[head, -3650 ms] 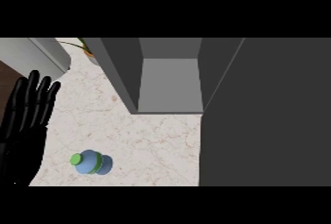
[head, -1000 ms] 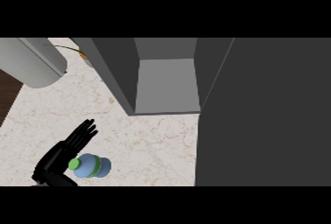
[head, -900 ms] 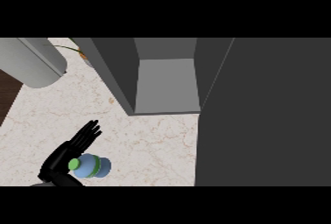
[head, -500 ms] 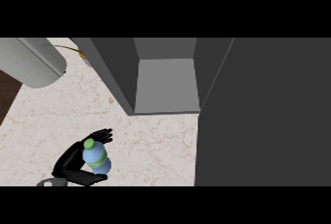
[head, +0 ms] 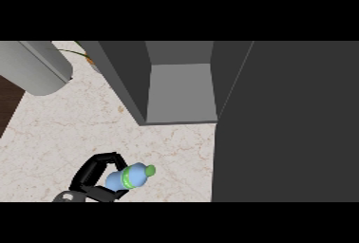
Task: Pick up the bottled water, place it into the cabinet and close the cabinet
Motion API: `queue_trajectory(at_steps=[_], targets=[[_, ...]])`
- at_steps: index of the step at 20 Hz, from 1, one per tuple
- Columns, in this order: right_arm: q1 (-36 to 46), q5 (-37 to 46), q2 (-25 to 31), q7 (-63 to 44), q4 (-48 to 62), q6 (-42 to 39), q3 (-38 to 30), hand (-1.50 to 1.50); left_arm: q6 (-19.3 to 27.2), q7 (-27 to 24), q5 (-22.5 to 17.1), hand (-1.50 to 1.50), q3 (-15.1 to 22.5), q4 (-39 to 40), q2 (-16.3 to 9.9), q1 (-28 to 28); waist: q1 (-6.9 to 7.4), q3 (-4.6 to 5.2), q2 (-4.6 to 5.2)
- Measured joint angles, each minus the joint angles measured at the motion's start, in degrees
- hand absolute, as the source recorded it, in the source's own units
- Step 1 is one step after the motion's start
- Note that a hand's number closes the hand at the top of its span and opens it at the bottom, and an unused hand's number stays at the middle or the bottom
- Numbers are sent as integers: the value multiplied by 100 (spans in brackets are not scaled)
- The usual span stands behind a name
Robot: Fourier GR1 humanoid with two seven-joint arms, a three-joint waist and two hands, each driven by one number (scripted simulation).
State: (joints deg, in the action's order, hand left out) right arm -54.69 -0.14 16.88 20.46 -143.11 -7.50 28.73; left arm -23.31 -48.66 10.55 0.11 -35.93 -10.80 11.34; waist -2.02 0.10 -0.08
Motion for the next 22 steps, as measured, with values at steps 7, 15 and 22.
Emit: queue_trajectory(at_steps=[7,15,22], targets=[[-90,31,124,138,27,153,74,-150,719,-626,189,150,89,257,135,167,52,-13,-10],[-319,37,344,352,7,263,100,-150,1586,-593,-341,150,-512,136,682,97,114,-24,-20],[-450,37,505,510,11,359,146,-150,1920,-46,-1055,150,61,-452,1002,265,110,-9,-23]])
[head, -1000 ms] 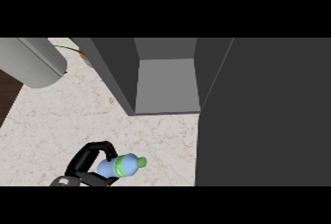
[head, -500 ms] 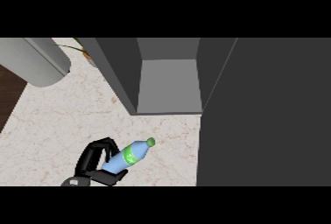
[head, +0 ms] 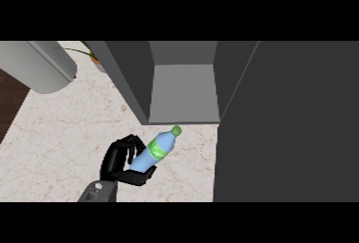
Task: Pick up the bottled water, place it into the cabinet and close the cabinet
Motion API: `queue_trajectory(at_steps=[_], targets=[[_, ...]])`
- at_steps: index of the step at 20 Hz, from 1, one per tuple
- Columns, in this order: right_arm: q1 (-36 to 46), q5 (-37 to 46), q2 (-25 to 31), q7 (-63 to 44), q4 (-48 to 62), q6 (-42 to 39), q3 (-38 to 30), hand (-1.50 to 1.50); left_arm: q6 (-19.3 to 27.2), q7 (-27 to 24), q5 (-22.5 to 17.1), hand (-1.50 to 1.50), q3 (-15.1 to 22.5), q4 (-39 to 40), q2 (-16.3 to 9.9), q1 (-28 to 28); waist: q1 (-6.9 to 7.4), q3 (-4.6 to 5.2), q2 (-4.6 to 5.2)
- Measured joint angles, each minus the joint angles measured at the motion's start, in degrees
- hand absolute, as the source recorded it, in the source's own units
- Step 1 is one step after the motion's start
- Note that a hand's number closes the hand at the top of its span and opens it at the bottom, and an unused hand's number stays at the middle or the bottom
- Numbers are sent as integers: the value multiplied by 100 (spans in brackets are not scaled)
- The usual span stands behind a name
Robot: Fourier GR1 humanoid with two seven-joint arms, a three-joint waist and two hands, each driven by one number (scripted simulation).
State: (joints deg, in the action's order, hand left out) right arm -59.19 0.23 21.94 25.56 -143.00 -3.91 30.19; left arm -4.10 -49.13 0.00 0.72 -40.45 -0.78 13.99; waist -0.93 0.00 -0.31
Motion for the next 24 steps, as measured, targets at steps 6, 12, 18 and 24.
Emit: queue_trajectory(at_steps=[6,12,18,24], targets=[[-57,-27,145,132,-1,25,-143,-150,717,929,-762,150,899,-805,59,240,-2,1,-2],[-91,-45,224,324,25,53,-200,-150,1730,1764,-1447,150,1756,-1100,72,860,-71,3,15],[-219,-79,302,534,31,44,-339,-150,2739,2399,-2084,150,2292,-1005,76,1759,-143,5,31],[-216,-128,347,592,49,-14,-511,-150,3097,2657,-2536,150,2326,-236,55,2677,-185,5,62]])
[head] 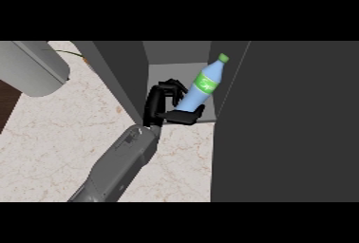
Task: Pick up the bottled water, place it into the cabinet and close the cabinet
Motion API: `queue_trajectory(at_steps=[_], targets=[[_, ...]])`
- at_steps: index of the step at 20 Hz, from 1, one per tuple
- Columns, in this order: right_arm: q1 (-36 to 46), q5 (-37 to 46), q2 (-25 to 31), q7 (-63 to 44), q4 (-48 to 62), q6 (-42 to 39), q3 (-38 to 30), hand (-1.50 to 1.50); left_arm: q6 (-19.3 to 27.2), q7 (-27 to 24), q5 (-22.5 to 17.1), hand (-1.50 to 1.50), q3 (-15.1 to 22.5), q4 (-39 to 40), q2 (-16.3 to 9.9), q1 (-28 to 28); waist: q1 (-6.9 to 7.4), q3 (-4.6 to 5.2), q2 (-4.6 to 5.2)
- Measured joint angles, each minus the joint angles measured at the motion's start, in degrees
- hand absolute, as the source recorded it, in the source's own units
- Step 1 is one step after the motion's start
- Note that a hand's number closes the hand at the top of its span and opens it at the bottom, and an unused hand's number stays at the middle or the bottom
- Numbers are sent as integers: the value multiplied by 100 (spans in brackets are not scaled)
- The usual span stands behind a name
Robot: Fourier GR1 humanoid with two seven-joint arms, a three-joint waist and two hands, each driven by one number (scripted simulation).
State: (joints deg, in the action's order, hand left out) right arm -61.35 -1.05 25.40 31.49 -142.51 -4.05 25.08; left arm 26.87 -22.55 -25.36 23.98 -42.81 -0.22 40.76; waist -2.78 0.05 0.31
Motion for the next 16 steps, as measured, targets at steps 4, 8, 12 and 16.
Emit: queue_trajectory(at_steps=[4,8,12,16], targets=[[-60,-57,71,103,9,-106,-177,-150,65,122,-331,150,-170,479,13,522,-36,-1,14],[-57,-83,96,127,8,-183,-224,-150,404,113,-386,150,-352,1172,18,1051,-82,-1,41],[-79,-112,115,211,20,-255,-329,-150,872,31,-170,150,-420,1873,-6,1457,-118,-3,67],[-90,-135,123,264,35,-329,-377,-150,1462,55,178,-150,-299,2517,-56,1822,-147,-5,88]])
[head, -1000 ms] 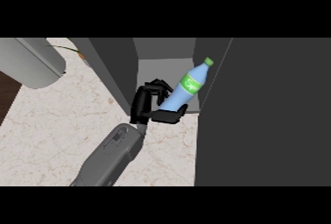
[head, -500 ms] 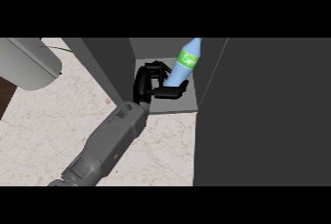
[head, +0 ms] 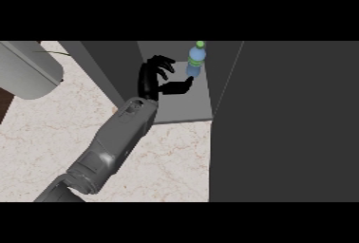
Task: Pick up the bottled water, place it into the cabinet and close the cabinet
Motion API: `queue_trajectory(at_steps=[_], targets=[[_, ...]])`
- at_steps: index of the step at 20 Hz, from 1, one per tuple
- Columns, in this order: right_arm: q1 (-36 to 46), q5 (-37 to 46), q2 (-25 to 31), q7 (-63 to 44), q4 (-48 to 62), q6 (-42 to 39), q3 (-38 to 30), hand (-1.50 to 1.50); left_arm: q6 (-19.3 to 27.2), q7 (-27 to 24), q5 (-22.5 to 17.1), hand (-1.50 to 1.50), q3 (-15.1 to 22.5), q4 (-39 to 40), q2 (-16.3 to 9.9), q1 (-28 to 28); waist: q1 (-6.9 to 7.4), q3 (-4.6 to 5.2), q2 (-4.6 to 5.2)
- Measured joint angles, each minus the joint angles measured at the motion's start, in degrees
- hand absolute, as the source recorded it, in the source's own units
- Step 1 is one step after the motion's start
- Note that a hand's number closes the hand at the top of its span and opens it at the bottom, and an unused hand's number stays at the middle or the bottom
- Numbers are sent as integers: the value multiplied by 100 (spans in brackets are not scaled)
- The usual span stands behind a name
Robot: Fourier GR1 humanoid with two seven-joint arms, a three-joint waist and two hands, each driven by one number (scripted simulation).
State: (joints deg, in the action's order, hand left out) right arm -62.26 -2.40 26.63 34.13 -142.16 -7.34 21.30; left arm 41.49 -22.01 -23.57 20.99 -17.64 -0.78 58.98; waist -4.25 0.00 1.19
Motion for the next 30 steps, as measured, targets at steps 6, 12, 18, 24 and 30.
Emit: queue_trajectory(at_steps=[6,12,18,24,30], targets=[[7,-14,-21,34,-3,-77,58,-150,508,-100,190,-150,-51,663,30,364,-36,5,25],[36,-41,6,57,5,-175,-35,-150,205,-658,2,150,-402,507,-7,533,-12,12,33],[-3,-38,7,120,18,-242,-4,-150,-761,-1460,-530,150,-940,-161,39,476,20,17,5],[-73,-51,64,143,-23,-327,-70,-150,-1481,-1827,-886,150,-1000,-316,68,319,50,10,-36],[49,-18,-47,-140,-62,-188,190,-150,-1874,-1632,-1334,150,-398,-1054,75,-178,166,10,-103]])
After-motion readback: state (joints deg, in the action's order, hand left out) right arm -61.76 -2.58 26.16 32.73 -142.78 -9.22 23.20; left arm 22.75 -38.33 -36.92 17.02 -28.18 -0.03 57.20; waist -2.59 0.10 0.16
